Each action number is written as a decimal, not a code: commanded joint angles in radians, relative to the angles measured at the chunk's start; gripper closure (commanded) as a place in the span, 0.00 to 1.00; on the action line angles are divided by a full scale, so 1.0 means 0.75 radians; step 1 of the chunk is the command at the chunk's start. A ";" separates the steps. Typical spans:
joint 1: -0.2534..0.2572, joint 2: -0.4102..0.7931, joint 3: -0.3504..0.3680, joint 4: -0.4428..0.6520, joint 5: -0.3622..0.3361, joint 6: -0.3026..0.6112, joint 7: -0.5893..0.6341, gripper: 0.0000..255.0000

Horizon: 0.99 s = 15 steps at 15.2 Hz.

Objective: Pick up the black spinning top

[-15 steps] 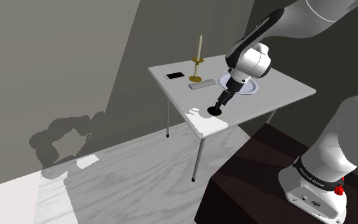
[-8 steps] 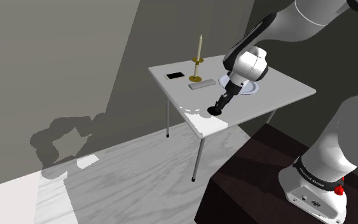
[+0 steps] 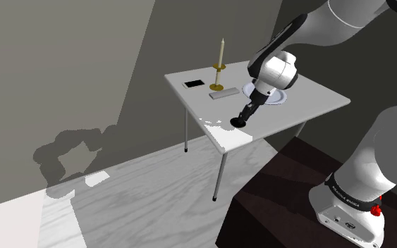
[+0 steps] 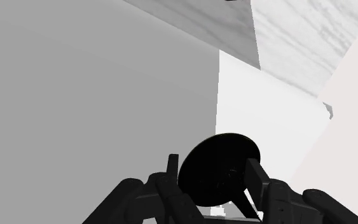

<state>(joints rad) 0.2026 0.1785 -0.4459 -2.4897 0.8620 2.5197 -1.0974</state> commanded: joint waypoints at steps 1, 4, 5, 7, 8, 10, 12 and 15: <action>0.008 -0.035 -0.011 -0.011 -0.044 -0.010 0.038 1.00; 0.017 -0.098 -0.031 -0.022 -0.127 -0.031 0.111 1.00; 0.018 -0.118 -0.036 -0.025 -0.155 -0.038 0.135 1.00; 0.021 -0.159 -0.045 -0.030 -0.210 -0.055 0.183 1.00; 0.021 -0.180 -0.049 -0.031 -0.237 -0.064 0.207 1.00; 0.021 -0.219 -0.055 -0.033 -0.289 -0.083 0.254 1.00; 0.018 -0.258 -0.059 -0.034 -0.340 -0.104 0.299 1.00; 0.013 -0.298 -0.060 -0.032 -0.391 -0.129 0.346 1.00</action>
<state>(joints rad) 0.2140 -0.0352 -0.4900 -2.5120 0.5811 2.4280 -0.8480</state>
